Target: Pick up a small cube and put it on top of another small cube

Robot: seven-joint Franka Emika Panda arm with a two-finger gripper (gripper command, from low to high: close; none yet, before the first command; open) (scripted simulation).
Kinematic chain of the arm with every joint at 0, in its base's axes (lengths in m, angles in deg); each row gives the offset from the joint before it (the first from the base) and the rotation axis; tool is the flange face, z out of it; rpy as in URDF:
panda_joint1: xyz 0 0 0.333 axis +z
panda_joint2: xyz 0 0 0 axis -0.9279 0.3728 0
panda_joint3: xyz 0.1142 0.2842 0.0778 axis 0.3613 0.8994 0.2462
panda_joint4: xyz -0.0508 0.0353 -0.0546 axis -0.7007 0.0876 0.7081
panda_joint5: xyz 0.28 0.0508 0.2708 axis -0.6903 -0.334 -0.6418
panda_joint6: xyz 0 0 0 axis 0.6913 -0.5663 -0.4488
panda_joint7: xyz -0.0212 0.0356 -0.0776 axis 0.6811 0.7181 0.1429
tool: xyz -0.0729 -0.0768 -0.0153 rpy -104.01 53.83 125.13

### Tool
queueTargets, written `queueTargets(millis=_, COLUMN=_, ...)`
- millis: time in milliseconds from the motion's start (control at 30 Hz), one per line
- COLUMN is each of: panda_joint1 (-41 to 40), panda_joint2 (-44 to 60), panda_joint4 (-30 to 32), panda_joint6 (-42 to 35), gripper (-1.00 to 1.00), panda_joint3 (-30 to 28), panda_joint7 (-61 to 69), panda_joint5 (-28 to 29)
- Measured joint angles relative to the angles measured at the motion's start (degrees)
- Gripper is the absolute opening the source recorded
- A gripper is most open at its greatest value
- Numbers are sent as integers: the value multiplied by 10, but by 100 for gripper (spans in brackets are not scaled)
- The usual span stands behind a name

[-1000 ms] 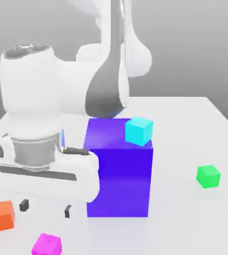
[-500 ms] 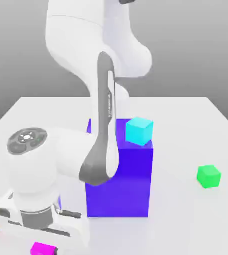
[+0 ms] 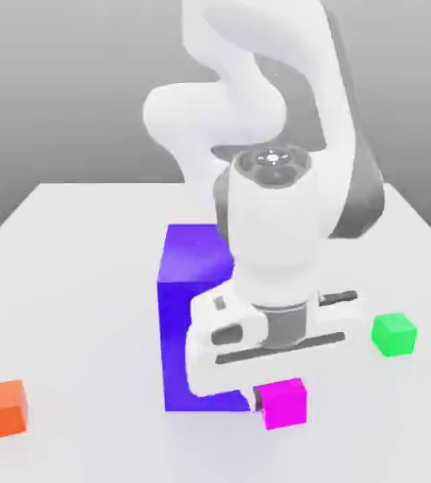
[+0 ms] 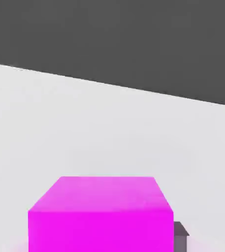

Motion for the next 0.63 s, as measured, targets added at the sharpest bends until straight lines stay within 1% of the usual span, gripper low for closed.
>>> queueTargets(millis=100, panda_joint1=112, panda_joint2=-49, panda_joint4=45, panda_joint6=-1, gripper=-100, panda_joint3=56, panda_joint7=8, panda_joint5=0)
queueTargets(millis=167, panda_joint1=184, panda_joint2=-77, panda_joint4=73, panda_joint6=0, gripper=-100, panda_joint3=65, panda_joint7=9, panda_joint5=5)
queueTargets(millis=300, panda_joint1=228, panda_joint2=-117, panda_joint4=121, panda_joint6=7, gripper=-100, panda_joint3=101, panda_joint7=-2, panda_joint5=33)
queueTargets(millis=433, panda_joint1=225, panda_joint2=-58, panda_joint4=125, panda_joint6=68, gripper=-100, panda_joint3=103, panda_joint7=-45, panda_joint5=95)
queueTargets(millis=500, panda_joint1=229, panda_joint2=-18, panda_joint4=124, panda_joint6=104, gripper=-100, panda_joint3=89, panda_joint7=-75, panda_joint5=138)
queueTargets(millis=533, panda_joint1=236, panda_joint2=0, panda_joint4=123, panda_joint6=120, gripper=100, panda_joint3=79, panda_joint7=-89, panda_joint5=157)
queueTargets(millis=633, panda_joint1=236, panda_joint2=0, panda_joint4=123, panda_joint6=120, gripper=100, panda_joint3=79, panda_joint7=-89, panda_joint5=157)
